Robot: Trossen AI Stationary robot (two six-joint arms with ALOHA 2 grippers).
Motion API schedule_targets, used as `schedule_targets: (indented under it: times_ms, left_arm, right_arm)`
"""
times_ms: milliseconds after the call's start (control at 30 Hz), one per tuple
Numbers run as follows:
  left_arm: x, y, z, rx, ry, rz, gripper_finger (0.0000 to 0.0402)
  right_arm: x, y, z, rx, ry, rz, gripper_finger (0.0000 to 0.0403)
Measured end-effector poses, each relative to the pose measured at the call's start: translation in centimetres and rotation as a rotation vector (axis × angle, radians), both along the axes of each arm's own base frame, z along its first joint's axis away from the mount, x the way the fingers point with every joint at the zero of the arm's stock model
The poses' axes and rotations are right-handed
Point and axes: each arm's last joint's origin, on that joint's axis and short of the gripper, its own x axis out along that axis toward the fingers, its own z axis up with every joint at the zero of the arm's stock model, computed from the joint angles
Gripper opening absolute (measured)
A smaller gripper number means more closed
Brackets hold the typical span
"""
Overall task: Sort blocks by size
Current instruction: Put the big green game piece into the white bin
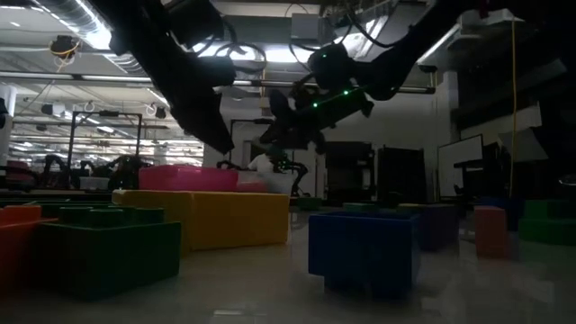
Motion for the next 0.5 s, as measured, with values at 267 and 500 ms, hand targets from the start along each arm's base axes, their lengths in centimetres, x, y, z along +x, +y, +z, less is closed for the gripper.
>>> schedule_targets:
  times_ms: [267, 500]
  left_arm:
    - [0.04, -0.55, -0.15, -0.001, -0.001, -0.019, 0.0214]
    - [0.01, -0.55, -0.23, -0.003, 0.001, -0.017, 0.0214]
  right_arm:
    - [0.46, -0.19, 0.82, -0.018, 0.039, 0.013, 0.0147]
    - [0.52, -0.25, 1.0, -0.021, 0.024, 0.002, 0.0147]
